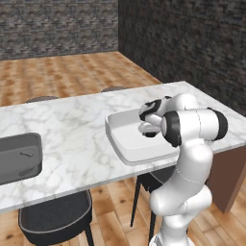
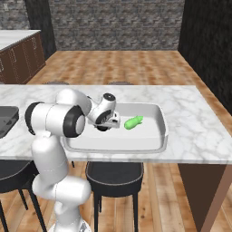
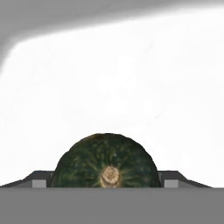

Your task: Place the cold items (corn and squash) from the fridge in one tupperware on the dining counter. Place the warm items (kebab skewer and hot dog) in the stove area in another tupperware.

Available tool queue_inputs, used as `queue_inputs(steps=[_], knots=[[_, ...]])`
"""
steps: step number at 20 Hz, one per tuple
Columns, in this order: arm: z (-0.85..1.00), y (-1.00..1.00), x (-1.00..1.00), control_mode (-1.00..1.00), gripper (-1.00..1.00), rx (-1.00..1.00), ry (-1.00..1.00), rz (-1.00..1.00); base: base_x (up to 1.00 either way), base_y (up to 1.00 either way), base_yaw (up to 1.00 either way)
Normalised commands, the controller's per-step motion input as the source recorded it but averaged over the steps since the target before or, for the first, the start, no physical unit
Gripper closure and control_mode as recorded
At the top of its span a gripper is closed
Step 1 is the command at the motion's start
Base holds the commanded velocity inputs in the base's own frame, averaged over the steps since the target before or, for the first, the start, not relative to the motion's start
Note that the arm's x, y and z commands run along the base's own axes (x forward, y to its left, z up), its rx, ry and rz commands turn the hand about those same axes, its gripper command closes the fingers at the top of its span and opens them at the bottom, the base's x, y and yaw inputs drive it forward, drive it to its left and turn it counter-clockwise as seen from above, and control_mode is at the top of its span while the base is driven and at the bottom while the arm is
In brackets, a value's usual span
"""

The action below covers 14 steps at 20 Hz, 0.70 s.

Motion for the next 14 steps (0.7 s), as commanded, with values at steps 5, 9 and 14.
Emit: queue_inputs(steps=[5, 9, 14], knots=[[-0.16, 0.08, 0.77, -1.00, 1.00, 0.03, 0.00, 0.00, 0.00, 0.00, 0.00], [-0.17, 0.04, 0.80, -1.00, 1.00, 0.00, 0.02, 0.00, 0.00, 0.00, 0.00], [-0.23, -0.02, 0.35, -1.00, -1.00, 0.00, 0.00, 0.00, 0.00, 0.00, 0.00]])
